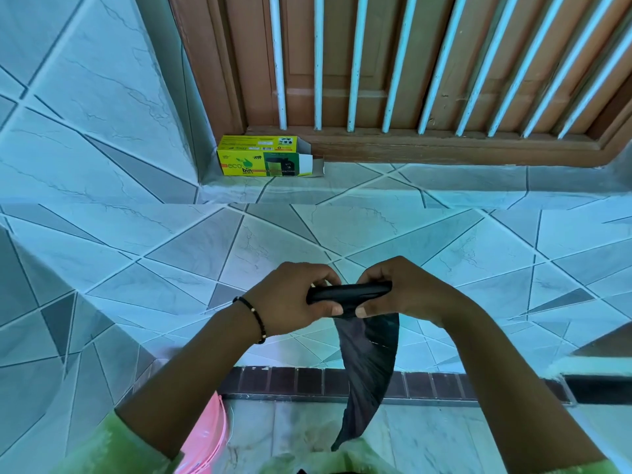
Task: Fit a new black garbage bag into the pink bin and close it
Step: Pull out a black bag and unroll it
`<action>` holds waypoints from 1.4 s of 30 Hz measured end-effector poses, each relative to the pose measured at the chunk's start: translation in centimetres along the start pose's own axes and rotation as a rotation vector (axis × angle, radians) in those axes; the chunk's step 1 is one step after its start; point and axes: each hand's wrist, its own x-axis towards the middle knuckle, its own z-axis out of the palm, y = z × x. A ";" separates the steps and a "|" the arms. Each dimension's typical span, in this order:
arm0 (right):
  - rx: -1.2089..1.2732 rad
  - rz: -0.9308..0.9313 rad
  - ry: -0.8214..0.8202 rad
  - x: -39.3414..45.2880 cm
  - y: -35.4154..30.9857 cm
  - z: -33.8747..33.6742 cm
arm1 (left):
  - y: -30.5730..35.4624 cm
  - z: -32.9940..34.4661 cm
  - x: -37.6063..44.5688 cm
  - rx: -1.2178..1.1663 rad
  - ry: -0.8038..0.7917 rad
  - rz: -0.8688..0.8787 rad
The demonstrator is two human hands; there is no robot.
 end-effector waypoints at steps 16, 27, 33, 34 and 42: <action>0.457 -0.027 -0.032 -0.3 3.7 1.7 | -0.8 0.8 -0.7 -0.670 0.048 -0.286; 0.394 -0.088 0.002 -0.5 2.5 0.1 | -1.4 1.2 -1.7 -0.729 0.165 -0.413; 0.313 -0.130 -0.066 -0.3 1.8 0.4 | -1.3 1.4 -1.9 -0.754 0.225 -0.381; 0.314 -0.136 -0.078 -0.2 1.7 0.6 | -1.1 1.5 -1.9 -0.774 0.236 -0.374; 0.304 -0.126 0.013 0.0 2.0 0.8 | -1.6 2.0 -2.5 -0.786 0.168 -0.330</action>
